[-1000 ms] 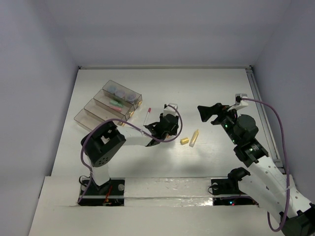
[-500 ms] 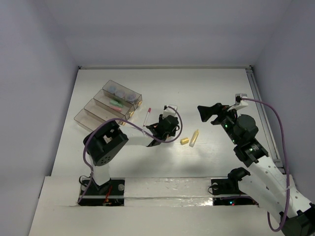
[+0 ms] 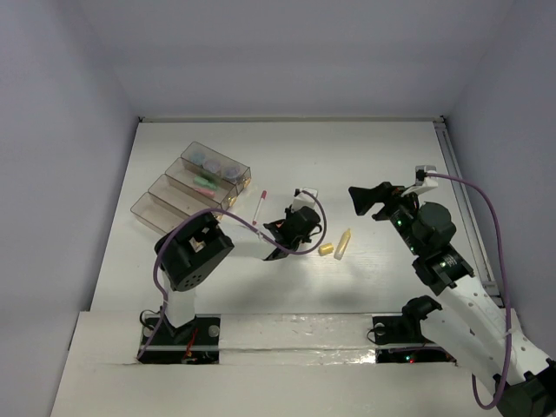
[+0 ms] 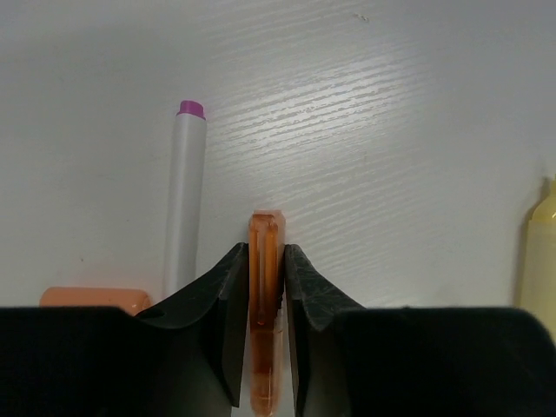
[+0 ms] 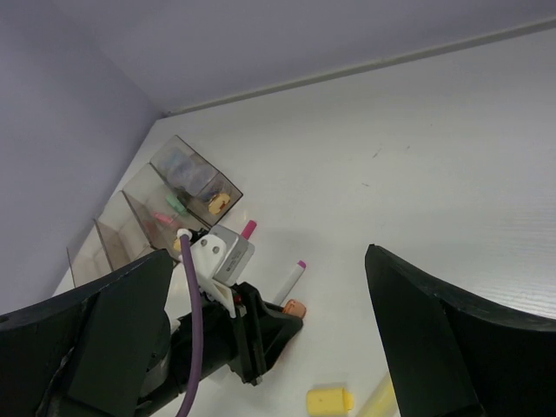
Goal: Sort the stationery into containers
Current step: Pick up the stationery from the center of the board, then place the stationery in the storage box.
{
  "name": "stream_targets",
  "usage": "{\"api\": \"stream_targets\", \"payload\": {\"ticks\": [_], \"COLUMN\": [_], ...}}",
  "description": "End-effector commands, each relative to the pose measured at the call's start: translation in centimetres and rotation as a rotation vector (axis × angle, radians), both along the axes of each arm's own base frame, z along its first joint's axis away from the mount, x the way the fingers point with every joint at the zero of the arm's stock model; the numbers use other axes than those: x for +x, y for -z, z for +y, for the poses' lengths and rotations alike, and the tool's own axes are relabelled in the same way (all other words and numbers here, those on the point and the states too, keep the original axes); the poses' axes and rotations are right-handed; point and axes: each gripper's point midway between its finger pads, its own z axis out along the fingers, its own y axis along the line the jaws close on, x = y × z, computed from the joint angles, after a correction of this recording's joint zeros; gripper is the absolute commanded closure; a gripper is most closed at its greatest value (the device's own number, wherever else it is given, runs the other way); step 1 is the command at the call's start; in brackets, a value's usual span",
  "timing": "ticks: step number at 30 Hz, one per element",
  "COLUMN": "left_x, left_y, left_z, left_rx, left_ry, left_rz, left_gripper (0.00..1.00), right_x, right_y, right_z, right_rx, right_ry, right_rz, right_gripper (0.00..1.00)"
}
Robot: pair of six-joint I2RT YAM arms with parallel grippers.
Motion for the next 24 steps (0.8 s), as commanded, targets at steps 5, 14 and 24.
{"api": "stream_targets", "payload": {"ticks": [5,14,24], "left_x": [0.4,7.6,12.1], "left_y": [-3.9,-16.4,-16.2], "left_z": [-1.4,4.8,22.7], "left_rx": [-0.06,-0.252,-0.358], "left_ry": [0.011,-0.182,-0.62], "left_rz": [-0.038,-0.254,-0.295], "left_gripper": [0.93,0.99,1.0], "right_x": [-0.1,-0.2,-0.3], "right_y": [-1.9,-2.1,-2.1], "right_z": [0.0,-0.1,0.4], "right_rx": [0.021,0.023,0.027], "right_ry": [0.003,0.001,-0.024], "right_rz": [-0.061,-0.065,-0.061], "right_gripper": [0.02,0.02,0.02]}}
